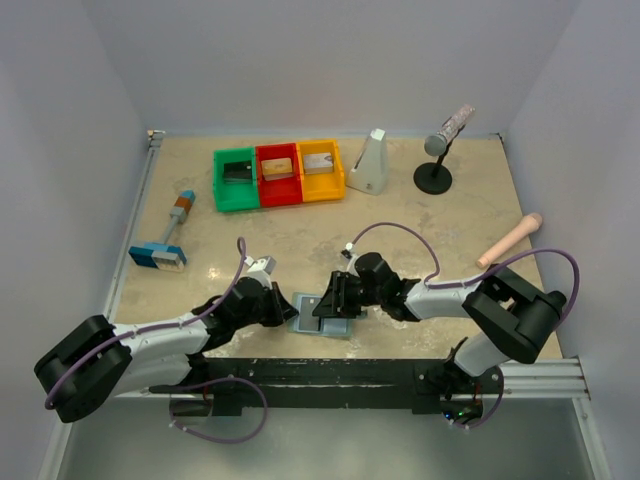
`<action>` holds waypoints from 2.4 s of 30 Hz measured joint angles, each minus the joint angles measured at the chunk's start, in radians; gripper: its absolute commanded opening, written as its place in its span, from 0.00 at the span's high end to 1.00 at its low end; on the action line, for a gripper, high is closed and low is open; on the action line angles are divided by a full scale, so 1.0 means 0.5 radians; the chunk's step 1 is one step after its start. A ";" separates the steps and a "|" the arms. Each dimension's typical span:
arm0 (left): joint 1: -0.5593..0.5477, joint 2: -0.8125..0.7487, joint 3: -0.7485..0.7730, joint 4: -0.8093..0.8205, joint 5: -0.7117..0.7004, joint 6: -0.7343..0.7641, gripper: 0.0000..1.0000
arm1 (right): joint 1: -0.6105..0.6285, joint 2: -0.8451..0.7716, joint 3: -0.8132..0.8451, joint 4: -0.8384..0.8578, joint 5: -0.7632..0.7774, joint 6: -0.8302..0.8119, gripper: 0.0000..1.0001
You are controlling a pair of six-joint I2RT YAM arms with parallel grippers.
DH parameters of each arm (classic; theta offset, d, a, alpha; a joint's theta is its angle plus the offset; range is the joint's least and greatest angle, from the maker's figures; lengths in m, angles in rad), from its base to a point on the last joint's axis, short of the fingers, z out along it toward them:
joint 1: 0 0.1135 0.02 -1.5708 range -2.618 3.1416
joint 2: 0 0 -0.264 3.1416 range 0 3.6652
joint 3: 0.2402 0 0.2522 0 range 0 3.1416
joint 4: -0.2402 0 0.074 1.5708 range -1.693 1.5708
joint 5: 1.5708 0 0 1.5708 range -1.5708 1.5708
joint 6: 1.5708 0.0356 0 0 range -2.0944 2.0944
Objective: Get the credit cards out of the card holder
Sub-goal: Remove the credit card from the card holder.
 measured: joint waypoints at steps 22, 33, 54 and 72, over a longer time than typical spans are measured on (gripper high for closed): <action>0.000 0.000 -0.010 0.014 -0.002 -0.014 1.00 | 0.000 -0.005 0.001 -0.058 0.014 -0.014 0.55; 0.000 0.040 -0.014 0.070 0.001 -0.029 1.00 | 0.000 -0.005 0.001 0.020 0.006 -0.006 0.56; 0.008 0.154 -0.037 0.261 0.006 -0.034 1.00 | -0.014 0.089 -0.031 0.256 -0.108 0.046 0.55; 0.012 0.214 -0.084 0.431 0.014 -0.105 1.00 | -0.021 0.101 -0.022 0.203 -0.094 0.054 0.55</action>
